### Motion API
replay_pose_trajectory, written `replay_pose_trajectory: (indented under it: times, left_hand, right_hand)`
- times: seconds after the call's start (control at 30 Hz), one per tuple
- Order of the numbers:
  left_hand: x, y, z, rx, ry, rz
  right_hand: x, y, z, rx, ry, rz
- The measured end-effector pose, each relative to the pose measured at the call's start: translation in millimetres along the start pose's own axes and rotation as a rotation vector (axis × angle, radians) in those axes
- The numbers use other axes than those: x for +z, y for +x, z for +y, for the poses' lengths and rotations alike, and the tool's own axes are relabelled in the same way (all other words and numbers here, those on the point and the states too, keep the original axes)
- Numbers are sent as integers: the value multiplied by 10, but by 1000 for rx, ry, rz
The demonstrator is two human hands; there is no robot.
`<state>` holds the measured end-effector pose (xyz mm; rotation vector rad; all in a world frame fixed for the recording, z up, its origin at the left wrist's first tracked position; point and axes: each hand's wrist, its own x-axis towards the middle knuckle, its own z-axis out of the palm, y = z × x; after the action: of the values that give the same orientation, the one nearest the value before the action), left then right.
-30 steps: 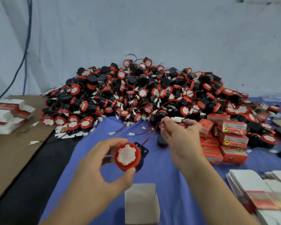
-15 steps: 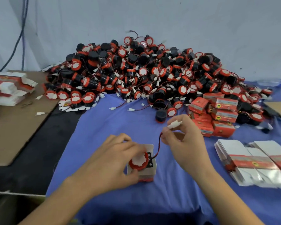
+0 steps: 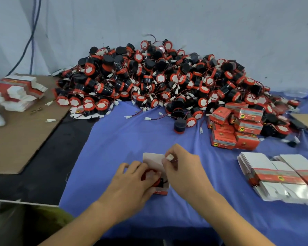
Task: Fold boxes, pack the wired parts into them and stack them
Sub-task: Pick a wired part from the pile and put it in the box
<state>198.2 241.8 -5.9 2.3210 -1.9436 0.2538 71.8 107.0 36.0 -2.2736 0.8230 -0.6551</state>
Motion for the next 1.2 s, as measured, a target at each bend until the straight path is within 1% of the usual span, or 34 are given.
replay_pose_trajectory:
  times: [0.1,0.17,0.27,0.33,0.4,0.5,0.57,0.63,0.7,0.8,0.83,0.9,1.0,1.1,1.2]
  left_hand:
    - [37,-36,22,-25,53,57]
    - [59,-42,59,-29,63,21]
    - [117,-60,88,-59,16,6]
    - [216,-92,70,-65,-87,40]
    - [327,-117,65,-87,-301,75]
    - [407,-130,140,-260,-699,178]
    - [509,-136,162,-377,-836,265]
    - [541,-161,148,-505,-1120,223]
    - [628,-187,115,-526,-1317,210]
    - [668,-176,79,-451,-1511,145]
    - [649,-159,86,-418,-1525,138]
    - [610,-133,107,-369,-1526,186]
    - [557,-125,117,-352,-1467,228]
    - [594,-147,97,-306,-1380,249]
    - [612,-166,88,-303,-1307,251]
  right_hand:
    - [193,-31,-108,-25,-46,-50]
    - [314,-35,-157,-36,-58,-93]
    - [451,0,-186,-61,-112,-98]
    - [511,12,-183,-50,-123,-102]
    - [543,13,-168,-28,-113,-138]
    - [543,-16,-106,-36,-182,-209]
    - [541,-43,-70,-101,-246,-243]
    - [530,-54,-57,-180,-296,-262]
    - [497,-41,-54,-205,-308,-299]
    - [457,-6,-38,-174,-291,-374]
    - [457,1,-43,-155,-284,-377]
    - [468,27,-76,-99,-257,-360]
    - [464,105,-138,-24,-254,-365]
    - [432,175,-174,-65,-368,-389]
    - [415,187,-186,-133,-471,-446]
